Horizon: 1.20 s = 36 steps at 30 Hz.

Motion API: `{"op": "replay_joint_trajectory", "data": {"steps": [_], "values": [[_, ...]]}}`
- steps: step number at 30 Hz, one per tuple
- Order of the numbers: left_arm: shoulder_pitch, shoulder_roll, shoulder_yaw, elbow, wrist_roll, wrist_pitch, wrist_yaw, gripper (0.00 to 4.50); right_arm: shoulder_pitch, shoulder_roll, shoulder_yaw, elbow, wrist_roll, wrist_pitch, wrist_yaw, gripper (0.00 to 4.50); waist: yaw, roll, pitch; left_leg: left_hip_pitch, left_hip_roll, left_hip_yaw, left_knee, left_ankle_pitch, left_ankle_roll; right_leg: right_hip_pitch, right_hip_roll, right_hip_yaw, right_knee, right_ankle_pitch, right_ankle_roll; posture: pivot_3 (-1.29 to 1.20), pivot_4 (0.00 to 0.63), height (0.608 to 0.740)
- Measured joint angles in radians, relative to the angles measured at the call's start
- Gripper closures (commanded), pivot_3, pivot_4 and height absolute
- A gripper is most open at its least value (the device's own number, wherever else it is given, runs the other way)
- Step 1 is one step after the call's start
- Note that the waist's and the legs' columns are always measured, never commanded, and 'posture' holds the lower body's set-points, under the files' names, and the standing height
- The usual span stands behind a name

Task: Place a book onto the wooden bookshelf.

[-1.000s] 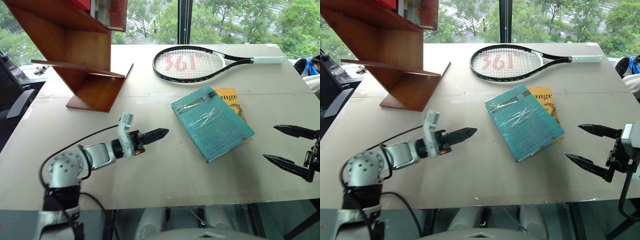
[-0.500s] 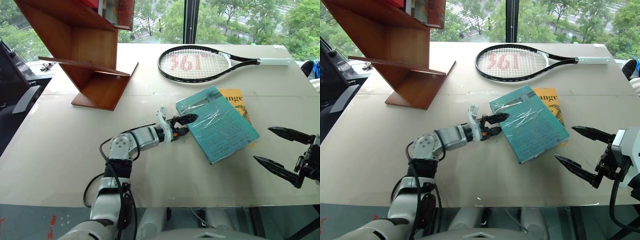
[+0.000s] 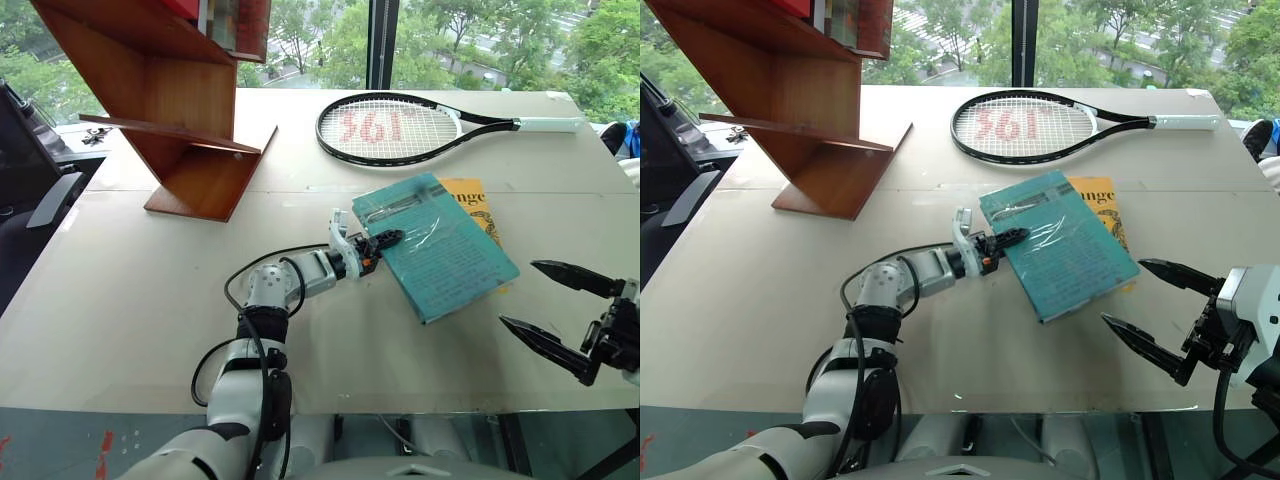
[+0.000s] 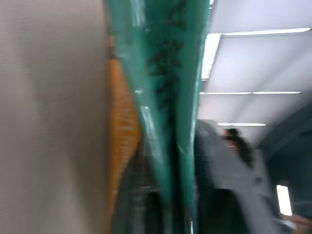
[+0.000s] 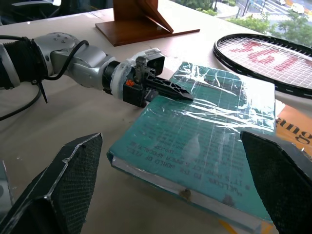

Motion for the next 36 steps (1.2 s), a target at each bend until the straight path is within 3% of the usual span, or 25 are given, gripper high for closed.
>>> {"op": "replay_joint_trajectory", "data": {"steps": [5, 10, 12, 17, 20, 24, 25, 30, 36], "values": [[0.047, 0.033, 0.054, -0.080, -0.020, 0.079, 0.017, 4.43, -0.079, -0.010, 0.044, 0.060, -0.001, -0.020, 0.011, 0.00, -0.011, 0.000, 0.000, 0.000, 0.001, 0.000, -0.001, 0.000, 0.000, -0.001, 0.001, 0.000, 0.000, 0.000, 0.000, 0.00, 0.150, 0.740], [0.080, 0.160, 0.142, -0.216, -0.080, 0.147, 0.049, 4.43, -0.193, -0.035, 0.115, 0.181, -0.029, -0.053, 0.052, 0.00, -0.019, -0.001, 0.001, -0.002, 0.001, 0.000, -0.001, 0.002, -0.004, -0.003, 0.000, 0.000, 0.000, 0.000, 0.000, 0.00, 0.150, 0.740], [0.080, 0.170, 0.148, -0.231, -0.082, 0.149, 0.050, 4.43, -0.199, -0.036, 0.121, 0.188, -0.031, -0.054, 0.055, 0.00, -0.015, -0.001, 0.001, -0.002, 0.001, 0.000, -0.001, 0.002, -0.004, -0.003, 0.000, 0.000, 0.000, 0.000, 0.000, 0.00, 0.150, 0.740], [0.095, 0.330, 0.175, -0.409, -0.150, 0.205, 0.063, 4.43, -0.325, -0.034, 0.204, 0.250, -0.043, -0.075, 0.065, 0.00, -0.009, -0.003, 0.002, -0.006, 0.001, 0.000, -0.001, 0.003, -0.005, -0.009, 0.000, 0.001, 0.000, 0.000, -0.001, 0.00, 0.150, 0.740], [0.110, 0.545, 0.147, -0.638, -0.080, 0.181, -0.055, 4.43, -0.393, -0.011, 0.241, 0.265, -0.034, -0.081, 0.063, 0.00, -0.015, -0.006, 0.005, -0.011, 0.002, 0.001, -0.002, 0.004, -0.007, -0.014, 0.000, 0.001, 0.001, 0.000, -0.001, 0.00, 0.150, 0.740], [0.118, 0.829, 0.045, -0.826, 0.235, -0.104, -0.318, 4.43, -0.490, 0.026, 0.300, 0.273, -0.025, -0.094, 0.056, 0.00, -0.018, -0.006, 0.006, -0.013, 0.001, 0.002, -0.003, 0.004, -0.007, -0.017, 0.000, 0.002, -0.001, 0.001, -0.001, 0.00, 0.150, 0.740], [0.100, 0.939, -0.004, -0.839, 0.420, -0.304, -0.443, 4.43, -0.534, 0.042, 0.317, 0.279, -0.015, -0.095, 0.054, 0.00, -0.017, -0.004, 0.007, -0.013, 0.001, 0.003, -0.004, 0.004, -0.007, -0.017, 0.000, 0.003, -0.001, 0.001, -0.001, 0.00, 0.150, 0.740], [-0.067, 1.134, -0.094, -0.711, 0.891, -0.957, -0.685, 4.43, -0.653, 0.067, 0.380, 0.322, 0.001, -0.095, 0.052, 0.00, -0.004, -0.003, 0.007, -0.015, 0.001, 0.004, -0.005, 0.004, -0.007, -0.018, 0.000, 0.002, -0.003, 0.001, -0.002, 0.00, 0.150, 0.740], [-0.214, 1.264, -0.237, -0.406, 1.181, -1.328, -0.875, 4.43, -0.695, 0.091, 0.416, 0.373, -0.003, -0.106, 0.072, 0.00, -0.010, -0.004, 0.009, -0.021, 0.000, 0.003, -0.004, 0.004, -0.006, -0.023, 0.001, 0.001, -0.001, 0.001, -0.001, 0.00, 0.150, 0.740]]}}
